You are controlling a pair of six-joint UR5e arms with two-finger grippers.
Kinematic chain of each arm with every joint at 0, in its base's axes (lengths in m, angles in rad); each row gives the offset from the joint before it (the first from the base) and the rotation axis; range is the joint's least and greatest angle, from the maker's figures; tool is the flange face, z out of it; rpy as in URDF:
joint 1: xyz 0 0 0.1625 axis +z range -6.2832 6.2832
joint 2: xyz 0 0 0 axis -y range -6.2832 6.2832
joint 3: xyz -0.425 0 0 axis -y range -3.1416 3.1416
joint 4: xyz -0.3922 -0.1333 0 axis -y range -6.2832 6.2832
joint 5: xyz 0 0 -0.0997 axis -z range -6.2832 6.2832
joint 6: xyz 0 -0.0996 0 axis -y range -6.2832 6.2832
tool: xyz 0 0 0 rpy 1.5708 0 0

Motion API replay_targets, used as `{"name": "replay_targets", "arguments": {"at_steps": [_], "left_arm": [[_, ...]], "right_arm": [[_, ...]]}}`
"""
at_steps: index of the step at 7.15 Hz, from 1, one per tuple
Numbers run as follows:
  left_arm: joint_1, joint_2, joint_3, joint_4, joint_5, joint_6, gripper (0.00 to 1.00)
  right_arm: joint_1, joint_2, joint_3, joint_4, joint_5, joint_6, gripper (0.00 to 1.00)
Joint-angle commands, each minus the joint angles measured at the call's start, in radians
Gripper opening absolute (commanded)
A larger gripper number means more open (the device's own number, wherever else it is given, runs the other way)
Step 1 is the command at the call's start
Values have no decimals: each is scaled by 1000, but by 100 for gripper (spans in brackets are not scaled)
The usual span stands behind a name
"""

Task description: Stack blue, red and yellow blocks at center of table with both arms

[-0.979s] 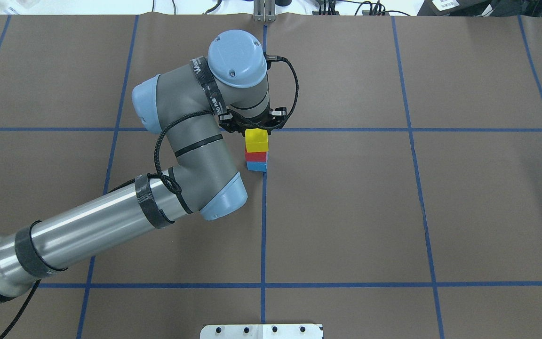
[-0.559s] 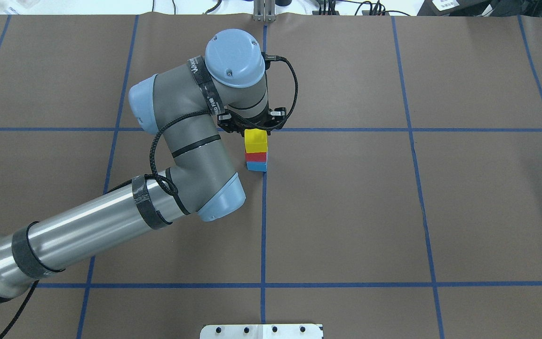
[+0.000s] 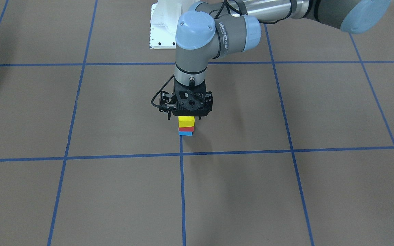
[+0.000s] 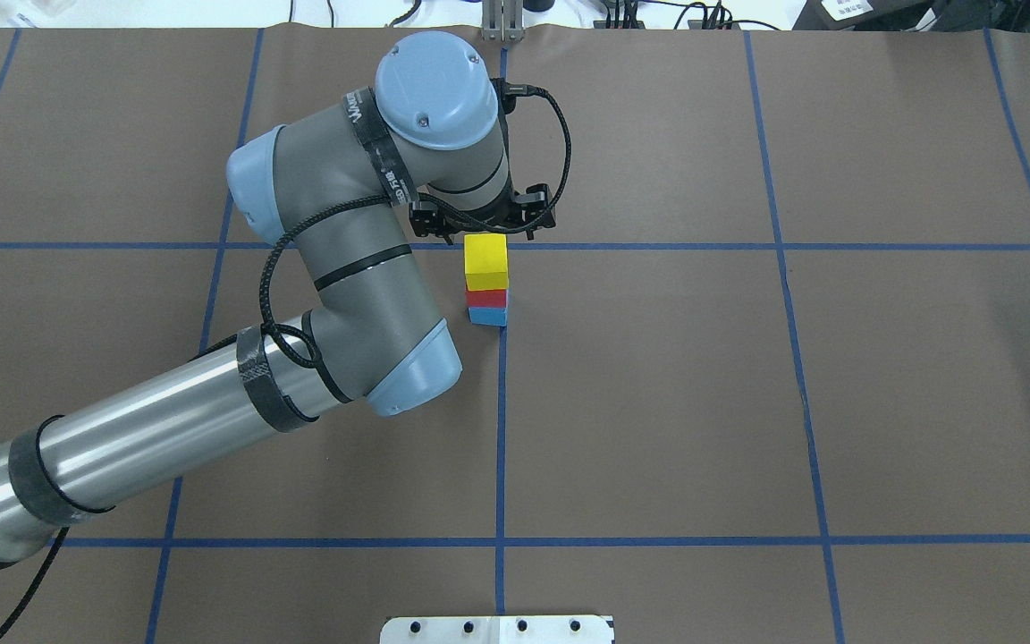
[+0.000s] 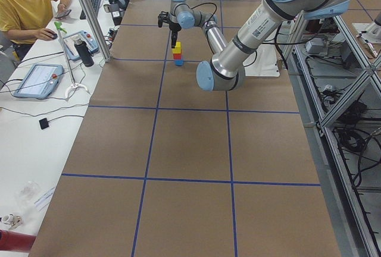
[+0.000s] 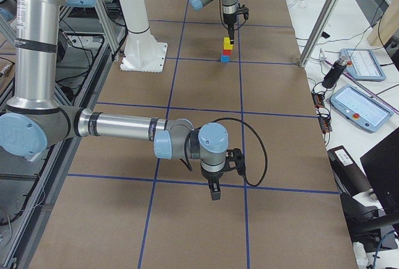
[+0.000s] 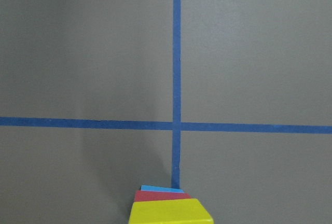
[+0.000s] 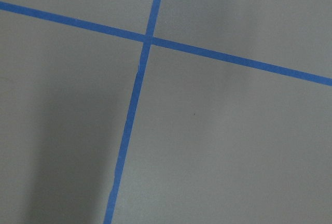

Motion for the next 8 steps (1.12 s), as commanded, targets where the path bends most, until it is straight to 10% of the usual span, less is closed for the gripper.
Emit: {"name": "replay_targets", "arguments": {"at_steps": [1,4,8], "left_arm": [[-63,38,-108,86,-51,97,100],[-186,489,-511,109,-149,380,100],[-587,948,-524,93,-300,968,100]], "right_arm": [[0,2,1,0,0,0,100],[-2,2,0,20,2,0,100],[-2,-1,-2,20,3,-3,100]]}}
